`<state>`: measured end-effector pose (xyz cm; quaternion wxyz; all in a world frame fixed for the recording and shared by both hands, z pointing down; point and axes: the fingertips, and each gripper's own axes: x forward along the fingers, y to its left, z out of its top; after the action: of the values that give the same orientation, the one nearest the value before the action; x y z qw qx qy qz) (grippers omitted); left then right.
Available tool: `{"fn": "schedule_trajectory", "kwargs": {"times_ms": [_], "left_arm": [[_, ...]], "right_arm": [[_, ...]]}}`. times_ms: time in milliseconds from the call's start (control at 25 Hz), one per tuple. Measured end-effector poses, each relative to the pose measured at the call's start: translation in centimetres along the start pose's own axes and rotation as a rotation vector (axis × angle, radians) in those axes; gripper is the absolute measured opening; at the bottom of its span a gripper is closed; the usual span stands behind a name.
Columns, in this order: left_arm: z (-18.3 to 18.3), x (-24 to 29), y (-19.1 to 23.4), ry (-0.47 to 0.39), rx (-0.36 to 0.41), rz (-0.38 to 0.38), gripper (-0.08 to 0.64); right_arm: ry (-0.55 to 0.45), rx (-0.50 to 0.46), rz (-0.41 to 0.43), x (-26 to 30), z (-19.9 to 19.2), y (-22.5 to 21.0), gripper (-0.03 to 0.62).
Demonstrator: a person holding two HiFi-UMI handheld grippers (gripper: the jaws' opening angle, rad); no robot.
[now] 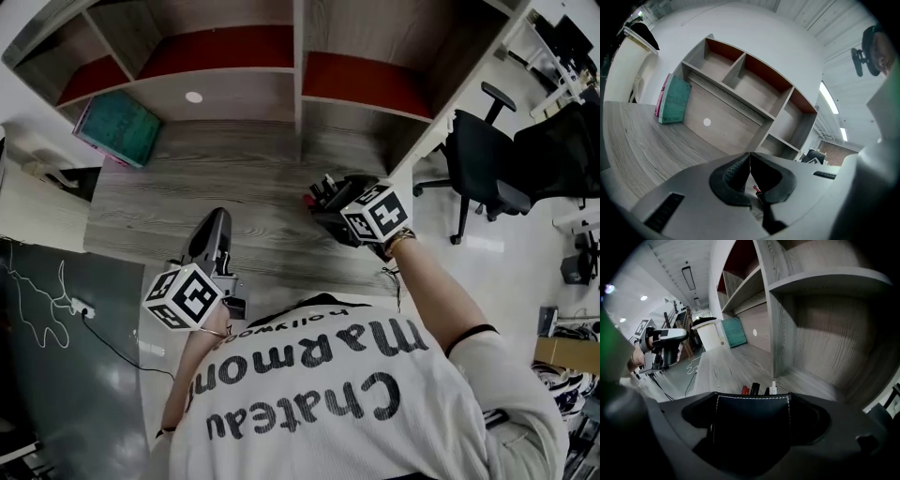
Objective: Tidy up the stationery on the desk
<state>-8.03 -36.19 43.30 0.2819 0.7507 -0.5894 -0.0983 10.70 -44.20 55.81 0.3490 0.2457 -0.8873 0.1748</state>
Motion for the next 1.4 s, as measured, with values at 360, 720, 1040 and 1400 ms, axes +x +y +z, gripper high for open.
{"fn": "schedule_trajectory", "kwargs": {"times_ms": [360, 720, 1040, 1400], "left_arm": [[-0.8, 1.9, -2.2, 0.04, 0.03, -0.081, 0.016], [0.9, 2.9, -1.3, 0.083, 0.069, -0.169, 0.016], [4.6, 4.5, -0.2, 0.126, 0.106, -0.274, 0.017], [8.1, 4.9, 1.7, 0.144, 0.127, -0.375, 0.017]], "right_arm": [[-0.135, 0.083, -0.072, -1.9, 1.7, -1.1, 0.457], [-0.287, 0.176, -0.136, -4.0, 5.7, 0.8, 0.457], [-0.406, 0.219, -0.222, -6.3, 10.5, 3.0, 0.457], [-0.611, 0.141, -0.316, -9.9, 19.4, 7.1, 0.457]]}}
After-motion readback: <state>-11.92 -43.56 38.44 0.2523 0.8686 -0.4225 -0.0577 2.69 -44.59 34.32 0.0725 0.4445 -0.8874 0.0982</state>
